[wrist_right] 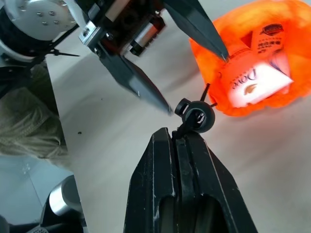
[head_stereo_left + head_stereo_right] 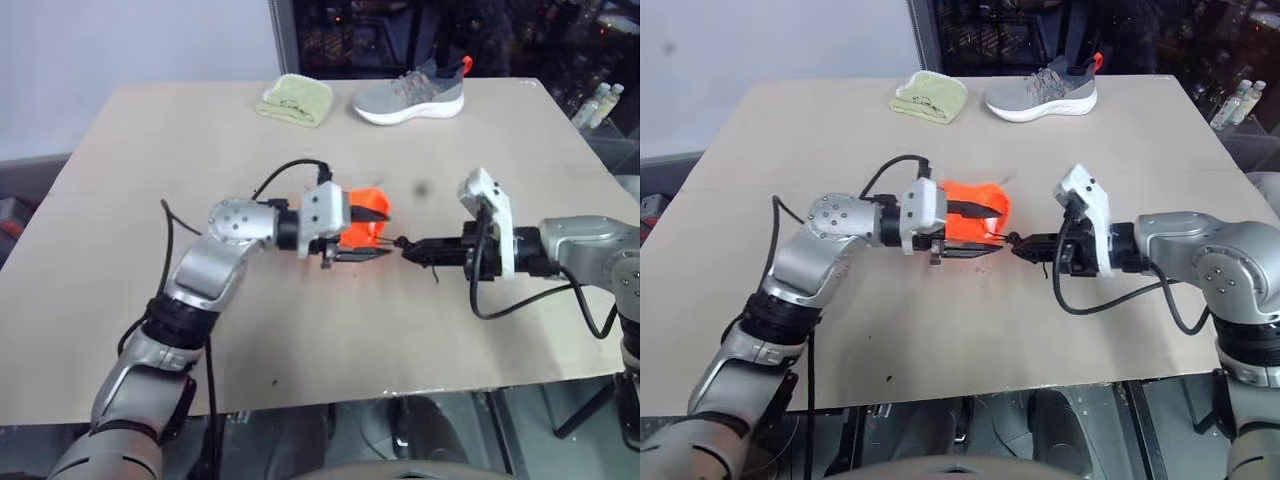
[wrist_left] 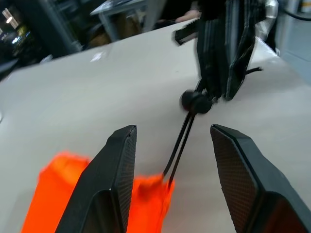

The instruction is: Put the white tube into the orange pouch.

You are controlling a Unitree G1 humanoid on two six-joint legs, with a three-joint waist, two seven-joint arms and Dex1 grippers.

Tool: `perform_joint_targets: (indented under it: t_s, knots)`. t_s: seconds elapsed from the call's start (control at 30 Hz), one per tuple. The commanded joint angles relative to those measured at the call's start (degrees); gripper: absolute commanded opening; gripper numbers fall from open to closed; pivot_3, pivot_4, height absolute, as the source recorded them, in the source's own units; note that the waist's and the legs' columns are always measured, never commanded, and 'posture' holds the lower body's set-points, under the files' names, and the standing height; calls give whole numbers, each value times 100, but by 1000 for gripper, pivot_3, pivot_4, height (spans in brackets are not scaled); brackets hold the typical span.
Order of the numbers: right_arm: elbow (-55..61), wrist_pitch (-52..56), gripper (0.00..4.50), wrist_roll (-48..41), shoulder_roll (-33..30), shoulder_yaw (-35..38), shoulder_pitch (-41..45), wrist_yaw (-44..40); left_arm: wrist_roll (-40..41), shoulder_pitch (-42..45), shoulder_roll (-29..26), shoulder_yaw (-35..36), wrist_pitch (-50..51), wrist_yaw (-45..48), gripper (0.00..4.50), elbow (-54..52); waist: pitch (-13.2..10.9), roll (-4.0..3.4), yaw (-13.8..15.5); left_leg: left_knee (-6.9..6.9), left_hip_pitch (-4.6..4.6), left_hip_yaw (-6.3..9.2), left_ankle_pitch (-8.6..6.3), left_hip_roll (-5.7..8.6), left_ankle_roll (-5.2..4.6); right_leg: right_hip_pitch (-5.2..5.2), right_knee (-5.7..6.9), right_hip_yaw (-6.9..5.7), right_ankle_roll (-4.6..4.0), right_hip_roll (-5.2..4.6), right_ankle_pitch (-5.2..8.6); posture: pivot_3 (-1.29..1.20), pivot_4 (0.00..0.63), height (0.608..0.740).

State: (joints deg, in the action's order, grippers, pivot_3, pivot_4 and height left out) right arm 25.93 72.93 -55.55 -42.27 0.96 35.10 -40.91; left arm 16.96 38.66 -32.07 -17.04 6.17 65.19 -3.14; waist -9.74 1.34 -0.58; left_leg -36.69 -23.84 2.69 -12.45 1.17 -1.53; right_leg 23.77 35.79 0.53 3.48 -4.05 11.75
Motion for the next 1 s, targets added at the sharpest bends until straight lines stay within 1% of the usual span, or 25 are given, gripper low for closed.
perform_joint_targets:
  t_s: [0.03, 0.27, 0.37, 0.47, 0.5, 0.6, 0.7, 0.87, 1.0]
  knots:
    - [203, -126, 0, -64, -73, 90, 98, -60, -156, 259, 176, -36, -371, 185, 2461, 132, 0, 0, 0, -1, 0, 4, 0, 0, 0, 0, 1, 0, 0, 0, 0, 0, 150, 740]
    - [179, -117, 0, -80, -40, 101, 164, 31, -418, 352, 515, -185, -667, 337, 2461, 412, 0, 0, 3, -12, 0, 13, 0, -2, -1, -2, 5, 0, 1, 0, 0, 0, 150, 740]
    - [184, -102, 0, -98, -28, 101, 175, 59, -512, 373, 633, -189, -790, 372, 1654, 511, 0, 0, 0, -13, 0, 14, -1, -1, -2, -2, 6, 0, 1, 0, 0, 0, 150, 740]
    - [196, -63, 0, -147, -24, 140, 164, 113, -583, 392, 676, -168, -927, 418, 411, 618, 0, 0, 0, -14, 0, 15, -1, -1, -2, -2, 7, 0, 1, 1, 0, 0, 150, 740]
    - [202, -48, 0, -176, -24, 168, 154, 129, -609, 391, 682, -163, -974, 427, 225, 643, 0, 0, 0, -15, 0, 16, -1, -1, -2, -2, 7, 0, 1, 2, 0, 0, 150, 740]
    - [125, 21, 0, -424, 99, 396, 147, 255, -594, 413, 728, -81, -926, 341, 226, 672, 0, 0, 1, -15, 0, 16, -1, -2, -2, -2, 7, 0, 1, 1, 0, 0, 150, 740]
    - [-30, 79, 0, -783, 357, 716, 200, 480, -585, 507, 775, 70, -834, 185, 226, 768, 0, 0, 4, -16, -1, 18, -1, -4, -2, -2, 8, 0, 1, 1, -1, 0, 150, 740]
    - [-484, -102, 0, -1769, 1038, 1385, 501, 1250, -540, 694, 791, 405, -545, -125, 226, 958, 0, 0, -5, -23, 0, 18, -1, -4, -2, -4, 13, 1, 2, 2, -1, 0, 150, 740]
    - [-793, -449, 0, -2187, 1432, 1620, 798, 1818, -574, 701, 678, 618, -285, -331, 226, 1104, 0, 0, -13, -23, 1, 20, -1, -2, -2, -4, 17, 0, 3, 4, -2, 0, 150, 740]
